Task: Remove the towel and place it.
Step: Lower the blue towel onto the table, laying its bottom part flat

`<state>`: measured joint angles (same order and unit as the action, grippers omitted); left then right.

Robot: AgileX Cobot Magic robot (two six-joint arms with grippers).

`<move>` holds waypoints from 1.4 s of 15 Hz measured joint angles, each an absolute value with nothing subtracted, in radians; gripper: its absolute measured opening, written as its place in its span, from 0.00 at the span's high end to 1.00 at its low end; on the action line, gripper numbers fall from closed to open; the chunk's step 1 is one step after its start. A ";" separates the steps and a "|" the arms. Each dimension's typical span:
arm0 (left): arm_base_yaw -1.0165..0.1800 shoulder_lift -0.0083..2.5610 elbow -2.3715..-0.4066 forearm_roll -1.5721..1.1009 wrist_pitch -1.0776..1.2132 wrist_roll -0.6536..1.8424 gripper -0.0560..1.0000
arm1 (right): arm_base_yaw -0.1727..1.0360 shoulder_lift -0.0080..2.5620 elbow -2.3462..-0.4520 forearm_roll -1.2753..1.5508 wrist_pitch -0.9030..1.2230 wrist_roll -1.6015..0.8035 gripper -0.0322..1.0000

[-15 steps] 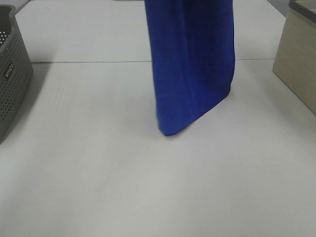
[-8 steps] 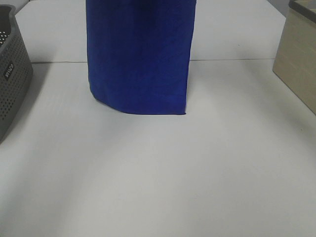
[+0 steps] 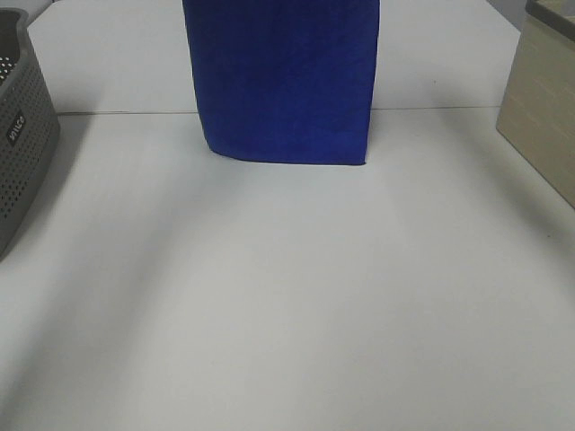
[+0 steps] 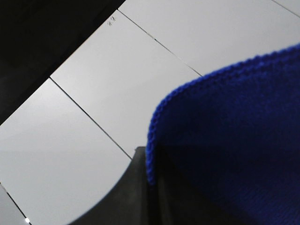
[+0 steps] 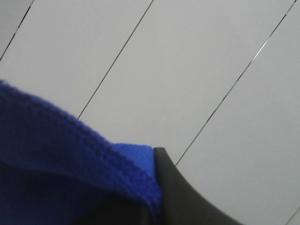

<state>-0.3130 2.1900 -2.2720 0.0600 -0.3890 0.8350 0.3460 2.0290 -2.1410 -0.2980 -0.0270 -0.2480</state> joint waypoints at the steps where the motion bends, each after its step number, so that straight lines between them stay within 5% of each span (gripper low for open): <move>1: -0.313 2.273 -2.385 0.059 -0.392 0.835 0.95 | 0.327 2.051 -2.149 -0.298 -0.077 -0.228 0.95; 8: -0.306 2.401 -2.544 0.059 -0.420 0.838 0.95 | 0.252 2.145 -2.149 -0.296 -0.352 -0.062 0.95; 21: -0.277 2.413 -2.608 0.074 -0.472 0.831 0.95 | 0.234 2.163 -2.254 -0.325 -0.453 -0.008 0.95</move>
<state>-0.2770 2.4130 -2.6080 0.0740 -0.4720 0.8310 0.2340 2.1630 -2.2540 -0.3250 -0.4530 -0.0080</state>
